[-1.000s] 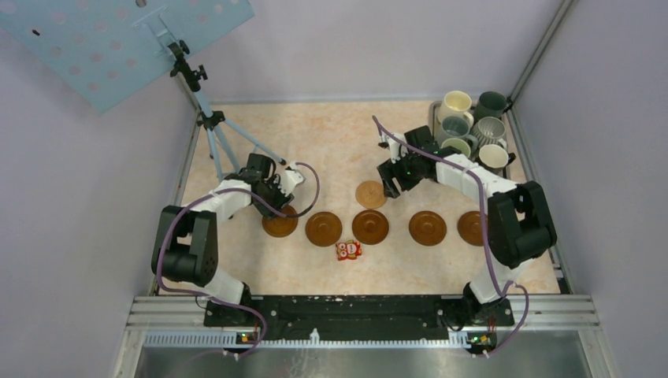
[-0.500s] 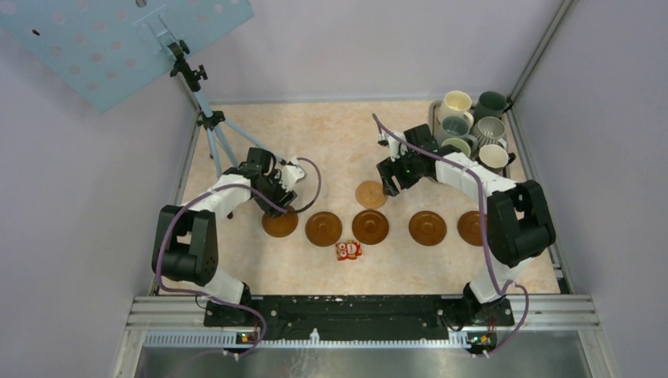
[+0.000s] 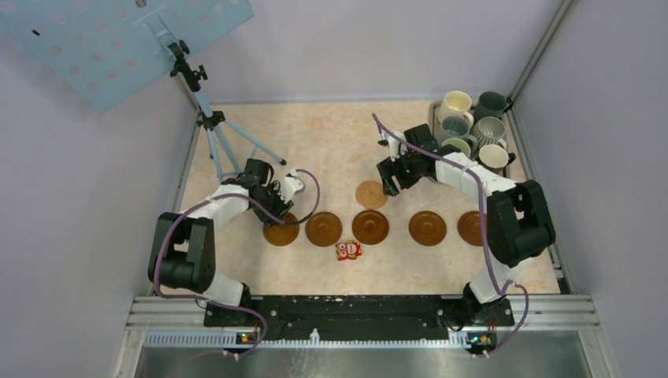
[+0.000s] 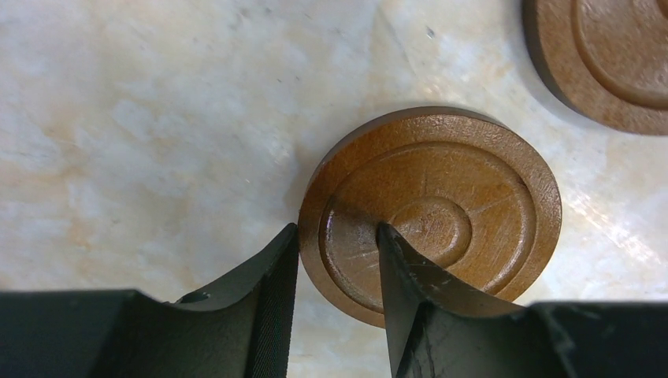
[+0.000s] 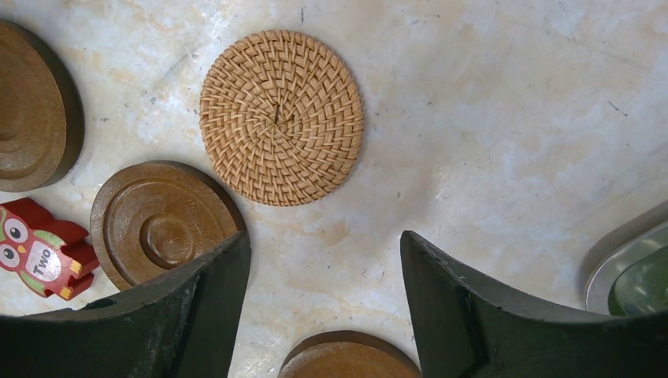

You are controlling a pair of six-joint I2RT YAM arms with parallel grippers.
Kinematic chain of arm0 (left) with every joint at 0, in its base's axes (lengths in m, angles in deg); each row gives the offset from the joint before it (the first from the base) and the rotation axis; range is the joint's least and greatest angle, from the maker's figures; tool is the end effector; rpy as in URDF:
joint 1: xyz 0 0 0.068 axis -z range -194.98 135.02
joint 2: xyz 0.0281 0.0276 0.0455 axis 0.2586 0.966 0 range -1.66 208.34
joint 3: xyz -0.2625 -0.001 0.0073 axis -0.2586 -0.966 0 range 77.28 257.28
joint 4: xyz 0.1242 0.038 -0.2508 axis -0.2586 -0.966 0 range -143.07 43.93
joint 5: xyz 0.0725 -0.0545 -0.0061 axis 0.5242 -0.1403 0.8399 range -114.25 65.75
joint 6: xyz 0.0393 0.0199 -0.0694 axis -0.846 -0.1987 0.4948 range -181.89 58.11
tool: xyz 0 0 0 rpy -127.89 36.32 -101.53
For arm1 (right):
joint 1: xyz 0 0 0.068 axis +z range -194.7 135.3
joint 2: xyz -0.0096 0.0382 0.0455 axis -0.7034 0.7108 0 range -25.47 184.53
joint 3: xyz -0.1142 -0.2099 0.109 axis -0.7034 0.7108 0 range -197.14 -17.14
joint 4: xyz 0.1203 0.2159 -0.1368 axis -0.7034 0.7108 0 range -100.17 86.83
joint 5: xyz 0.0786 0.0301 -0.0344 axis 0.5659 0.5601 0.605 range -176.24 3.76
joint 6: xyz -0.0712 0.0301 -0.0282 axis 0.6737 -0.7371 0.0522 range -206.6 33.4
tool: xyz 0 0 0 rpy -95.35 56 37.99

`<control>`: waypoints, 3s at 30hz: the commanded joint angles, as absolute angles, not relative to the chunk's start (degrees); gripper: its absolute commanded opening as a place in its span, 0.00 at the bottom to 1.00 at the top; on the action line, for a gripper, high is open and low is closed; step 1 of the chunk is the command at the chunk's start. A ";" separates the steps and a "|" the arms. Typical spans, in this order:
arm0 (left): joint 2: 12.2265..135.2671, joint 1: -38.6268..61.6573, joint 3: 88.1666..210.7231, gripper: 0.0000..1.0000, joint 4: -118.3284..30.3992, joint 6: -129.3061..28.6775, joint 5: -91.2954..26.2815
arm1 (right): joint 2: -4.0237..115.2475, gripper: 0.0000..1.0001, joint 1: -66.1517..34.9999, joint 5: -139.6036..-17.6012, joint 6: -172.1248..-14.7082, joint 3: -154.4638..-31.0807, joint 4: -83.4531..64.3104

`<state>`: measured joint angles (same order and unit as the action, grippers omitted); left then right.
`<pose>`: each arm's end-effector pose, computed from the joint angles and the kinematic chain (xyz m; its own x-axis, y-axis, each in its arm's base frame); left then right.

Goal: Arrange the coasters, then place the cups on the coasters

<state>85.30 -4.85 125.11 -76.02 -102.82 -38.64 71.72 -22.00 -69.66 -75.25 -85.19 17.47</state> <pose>0.2951 -0.0708 0.1106 -0.5258 0.7386 -0.4219 0.7972 0.6009 0.0586 0.3544 0.1704 0.1679 -0.6554 -0.4786 -0.5843 -0.6559 0.7442 0.1262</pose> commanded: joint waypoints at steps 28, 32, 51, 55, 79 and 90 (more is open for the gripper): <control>84.84 -4.70 143.18 0.82 -85.24 -91.91 -49.91 | 74.63 0.69 -20.18 -71.31 -75.94 -91.03 15.53; 84.34 -4.78 142.64 0.86 -84.60 -89.32 -49.85 | 77.59 0.68 -17.22 -74.42 -73.94 -92.27 16.22; 81.64 -4.94 139.00 0.89 -81.24 -85.41 -47.91 | 86.88 0.61 -13.88 -88.41 -66.74 -95.37 19.13; 82.00 -4.96 138.93 0.89 -80.81 -85.67 -48.13 | 84.66 0.58 -17.13 -87.97 -63.94 -92.12 21.18; 82.10 -4.96 137.73 0.89 -79.47 -87.12 -48.56 | 73.32 0.47 -29.53 -92.64 -45.69 -77.91 19.54; 82.11 -4.96 137.52 0.89 -79.27 -87.21 -48.74 | 70.50 0.44 -34.77 -93.13 -39.36 -76.46 19.90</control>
